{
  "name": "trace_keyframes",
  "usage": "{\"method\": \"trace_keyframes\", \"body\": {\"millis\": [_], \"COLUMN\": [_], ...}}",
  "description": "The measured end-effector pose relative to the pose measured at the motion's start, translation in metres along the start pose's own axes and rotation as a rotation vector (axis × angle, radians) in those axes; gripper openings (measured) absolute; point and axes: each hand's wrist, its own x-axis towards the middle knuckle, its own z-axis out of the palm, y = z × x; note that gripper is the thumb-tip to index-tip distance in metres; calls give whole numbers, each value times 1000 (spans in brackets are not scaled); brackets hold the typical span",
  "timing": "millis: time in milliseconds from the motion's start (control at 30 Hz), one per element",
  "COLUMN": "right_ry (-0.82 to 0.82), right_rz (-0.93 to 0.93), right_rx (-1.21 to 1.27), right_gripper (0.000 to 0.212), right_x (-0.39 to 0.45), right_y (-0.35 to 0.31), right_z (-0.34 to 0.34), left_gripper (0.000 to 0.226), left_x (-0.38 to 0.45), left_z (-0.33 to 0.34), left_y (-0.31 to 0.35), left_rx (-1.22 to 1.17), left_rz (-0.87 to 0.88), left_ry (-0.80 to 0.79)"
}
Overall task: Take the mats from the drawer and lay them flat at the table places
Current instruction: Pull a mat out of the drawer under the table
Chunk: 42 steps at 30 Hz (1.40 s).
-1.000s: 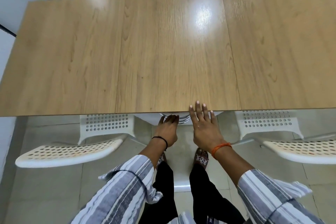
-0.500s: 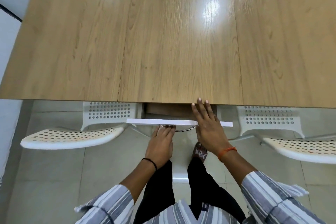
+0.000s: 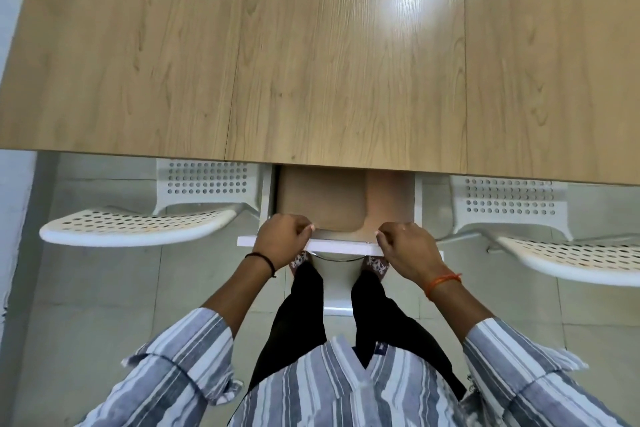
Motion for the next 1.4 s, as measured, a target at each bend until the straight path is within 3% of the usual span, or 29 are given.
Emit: {"method": "trace_keyframes", "body": {"millis": [100, 300, 500, 667, 800, 1000, 1233, 1400], "right_ry": [-97, -325, -494, -494, -426, -427, -513, -551], "right_rz": [44, 125, 141, 120, 62, 125, 210, 262], "right_rx": [12, 73, 98, 104, 141, 237, 328, 364], "right_gripper": [28, 28, 29, 29, 44, 65, 69, 79], "right_x": [0, -10, -18, -20, -15, 1, 5, 7], "right_y": [2, 3, 0, -3, -5, -10, -7, -1], "right_z": [7, 23, 33, 32, 26, 26, 31, 35], "left_gripper": [21, 29, 39, 46, 57, 44, 57, 66], "left_x": [-3, -20, -21, -14, -10, 4, 13, 19], "left_z": [5, 11, 19, 27, 30, 23, 27, 27], "left_y": [-8, -10, 7, 14, 14, 13, 9, -8], "left_rx": [-114, -115, -112, -151, -172, -141, -401, -563], "left_rz": [-137, -323, -474, -556, -550, -586, -717, -758], "left_ry": [-23, 200, 79, 39, 66, 34, 60, -33]}}
